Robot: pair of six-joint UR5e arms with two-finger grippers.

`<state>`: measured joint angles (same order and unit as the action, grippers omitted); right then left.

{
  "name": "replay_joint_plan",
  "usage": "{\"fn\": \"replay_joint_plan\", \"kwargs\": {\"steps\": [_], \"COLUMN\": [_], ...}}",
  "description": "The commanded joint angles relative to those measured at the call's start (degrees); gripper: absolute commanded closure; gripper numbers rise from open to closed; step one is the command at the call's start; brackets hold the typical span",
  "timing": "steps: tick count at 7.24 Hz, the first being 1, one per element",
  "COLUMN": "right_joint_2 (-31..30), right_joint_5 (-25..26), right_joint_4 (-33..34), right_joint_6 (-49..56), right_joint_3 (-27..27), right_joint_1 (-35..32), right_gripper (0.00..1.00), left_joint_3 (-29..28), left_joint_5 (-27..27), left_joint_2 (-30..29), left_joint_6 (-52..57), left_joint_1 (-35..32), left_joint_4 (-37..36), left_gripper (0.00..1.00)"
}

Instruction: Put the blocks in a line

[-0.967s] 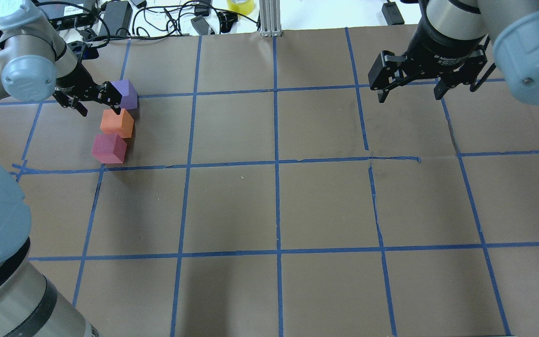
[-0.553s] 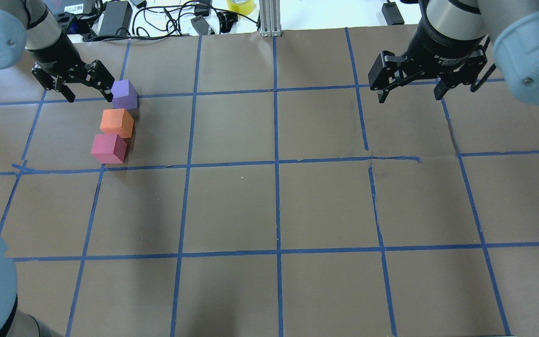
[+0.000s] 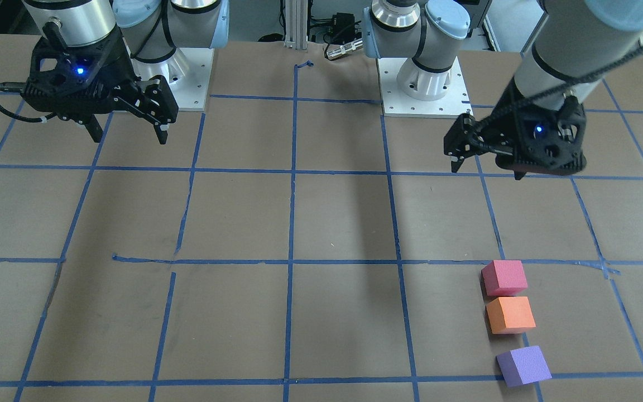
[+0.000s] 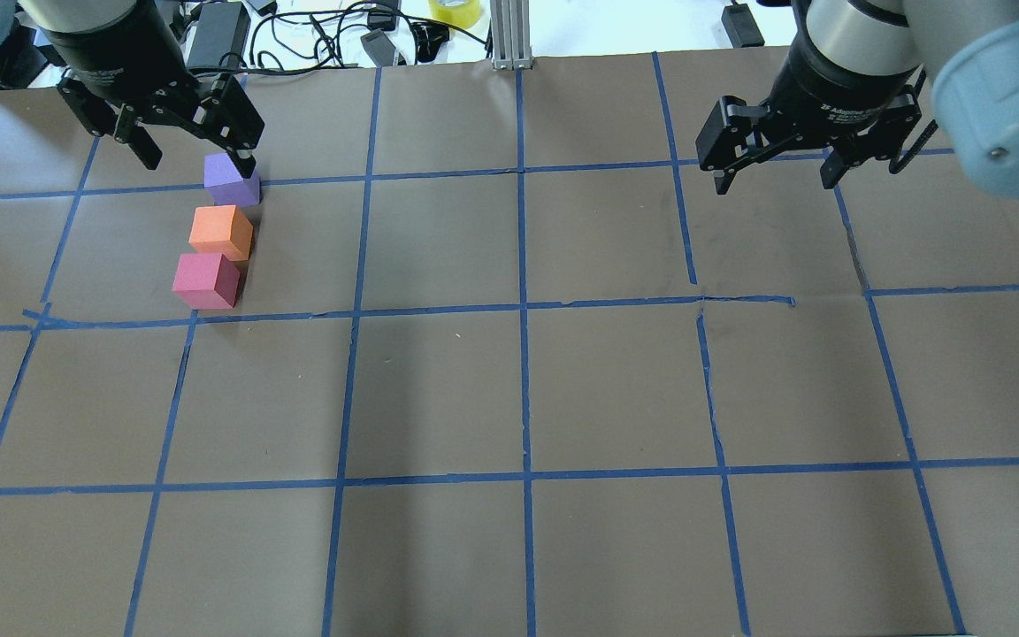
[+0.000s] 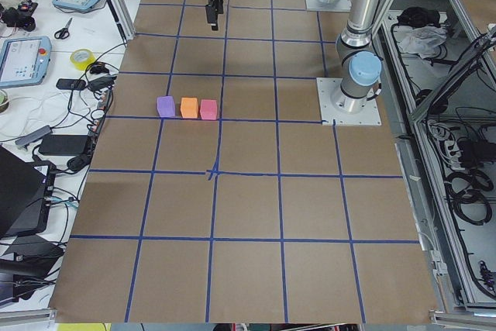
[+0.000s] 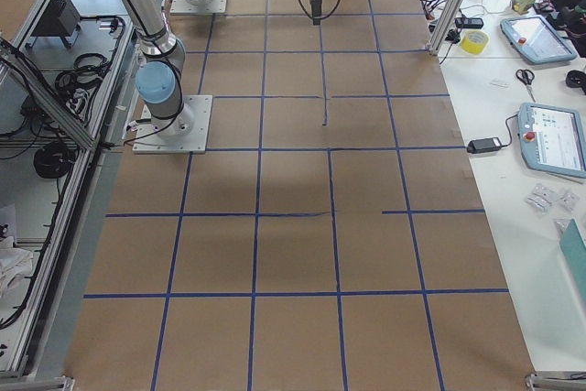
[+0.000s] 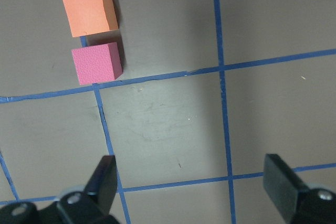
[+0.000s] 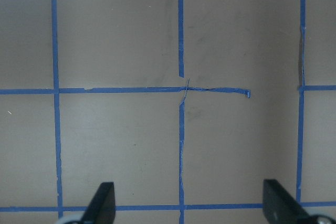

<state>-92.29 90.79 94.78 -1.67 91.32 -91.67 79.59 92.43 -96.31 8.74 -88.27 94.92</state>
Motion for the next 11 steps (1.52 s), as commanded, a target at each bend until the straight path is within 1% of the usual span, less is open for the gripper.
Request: {"fn": "replay_joint_plan", "kwargs": {"steps": [1, 4, 7, 11], "right_joint_2": [0.00, 0.00, 0.00, 0.09], "right_joint_5": [0.00, 0.09, 0.09, 0.09], "right_joint_4": [0.05, 0.05, 0.05, 0.05], "right_joint_6": [0.00, 0.09, 0.09, 0.09], "right_joint_3": [0.00, 0.00, 0.00, 0.00], "right_joint_1": [0.00, 0.09, 0.18, 0.18], "right_gripper": [0.00, 0.00, 0.00, 0.00], "left_joint_3": [0.39, 0.66, 1.01, 3.03], "left_joint_5": [-0.24, -0.24, -0.32, 0.11], "left_joint_2": [2.35, 3.67, 3.76, 5.17], "left_joint_6": [-6.53, -5.84, -5.75, -5.75], "left_joint_1": [-5.75, -5.95, -5.86, -5.86], "left_joint_4": [0.01, -0.69, -4.82, -4.74], "left_gripper": [0.00, 0.00, 0.00, 0.00]}}
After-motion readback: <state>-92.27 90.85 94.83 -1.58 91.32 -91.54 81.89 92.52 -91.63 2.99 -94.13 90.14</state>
